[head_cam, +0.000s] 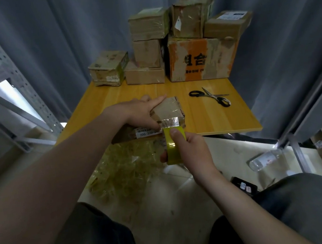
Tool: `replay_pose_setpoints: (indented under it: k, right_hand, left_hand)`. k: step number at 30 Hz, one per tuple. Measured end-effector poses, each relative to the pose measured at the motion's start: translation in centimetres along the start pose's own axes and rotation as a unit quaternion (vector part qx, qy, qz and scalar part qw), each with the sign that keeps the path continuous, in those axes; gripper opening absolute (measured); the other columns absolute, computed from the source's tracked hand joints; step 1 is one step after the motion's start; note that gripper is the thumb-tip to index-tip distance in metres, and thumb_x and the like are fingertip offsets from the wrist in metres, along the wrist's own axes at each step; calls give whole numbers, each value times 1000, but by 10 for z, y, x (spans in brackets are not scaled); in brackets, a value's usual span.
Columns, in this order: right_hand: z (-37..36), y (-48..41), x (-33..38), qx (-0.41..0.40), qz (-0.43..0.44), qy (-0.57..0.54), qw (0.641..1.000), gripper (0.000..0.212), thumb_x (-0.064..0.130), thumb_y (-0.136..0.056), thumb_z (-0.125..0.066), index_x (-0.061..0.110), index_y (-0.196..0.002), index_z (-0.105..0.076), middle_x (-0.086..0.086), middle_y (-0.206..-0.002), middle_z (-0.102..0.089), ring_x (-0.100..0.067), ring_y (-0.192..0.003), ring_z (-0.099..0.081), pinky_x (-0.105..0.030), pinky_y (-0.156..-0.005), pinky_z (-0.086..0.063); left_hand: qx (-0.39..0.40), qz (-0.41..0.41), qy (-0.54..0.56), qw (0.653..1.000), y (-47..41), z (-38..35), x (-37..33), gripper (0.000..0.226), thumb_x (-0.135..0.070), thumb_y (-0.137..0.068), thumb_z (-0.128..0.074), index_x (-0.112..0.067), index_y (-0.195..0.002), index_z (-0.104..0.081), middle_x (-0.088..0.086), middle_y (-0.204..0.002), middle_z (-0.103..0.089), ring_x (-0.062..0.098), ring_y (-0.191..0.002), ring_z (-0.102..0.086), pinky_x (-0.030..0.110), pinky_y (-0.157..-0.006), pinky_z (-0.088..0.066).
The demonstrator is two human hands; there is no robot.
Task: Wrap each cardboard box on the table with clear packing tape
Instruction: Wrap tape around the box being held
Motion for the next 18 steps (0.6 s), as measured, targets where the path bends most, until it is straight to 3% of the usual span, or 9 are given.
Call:
replay_pose_setpoints:
  k: [3,6,8,11,13,16,18]
  right_hand:
    - [-4,0,-3,-1,10,-9,1000,85,75,-84,-53,-8,-98,-65,-32,-82,-69,-52,-81,-68,-66,-80,-55]
    - [-5,1,-1,6,9,-13,1000,70,56,-100,-52,-13,-102,-63,-18,-73,-75,-38,-74,-74,-62,-81,-57]
    - [-5,0,-2,7,16,-13,1000,66,51,-103,-52,-14,-101,-63,-21,-74,-75,-34,-72,-76,-59,-81,-58]
    - [-7,2,-5,9,21,-28,999,75,63,-94,-54,-12,-98,-62,-31,-81,-71,-34,-71,-76,-63,-79,-57]
    - [-6,0,-7,13,16,-16,1000,70,60,-97,-54,-9,-94,-65,-27,-77,-73,-33,-71,-76,-59,-78,-59]
    - [-4,-1,-8,14,12,-21,1000,50,37,-108,-51,-8,-94,-69,-17,-72,-76,-26,-68,-76,-43,-77,-59]
    - [-4,-1,-9,0,19,-11,1000,54,41,-106,-52,-10,-96,-67,-18,-72,-75,-25,-67,-76,-44,-76,-59]
  left_hand:
    - [-20,-41,-63,997,7,-6,-6,96,-64,-93,-57,-55,-153,18,-20,-165,0,23,-153,-12,72,-112,-24]
    - [-56,-88,-110,988,17,-14,-13,82,-62,-101,-42,-49,-156,18,-23,-166,20,18,-157,11,84,-108,-11]
    - [-89,-124,-123,981,22,-22,-14,72,-57,-104,-36,-51,-157,13,-28,-164,22,19,-157,14,86,-105,-10]
    - [-115,-170,-83,975,29,-26,-15,60,-44,-108,-39,-62,-154,-4,-32,-165,12,21,-157,12,85,-107,-5]
    - [-111,-187,-55,974,31,-25,-17,58,-39,-108,-41,-64,-152,-13,-33,-165,5,20,-157,11,84,-109,-3]
    - [-117,-193,-82,971,32,-24,-20,59,-40,-108,-39,-66,-151,-8,-37,-163,7,22,-158,9,81,-110,-12]
    - [-128,-194,-106,967,33,-25,-21,61,-41,-108,-38,-67,-150,-2,-38,-162,9,24,-158,5,78,-109,-20]
Point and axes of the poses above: each hand's wrist, its own y-axis away from the middle knuckle, its own z-axis out of the back of the hand, x = y × z, the point moved 5 cm from there along -y, towards the middle knuckle
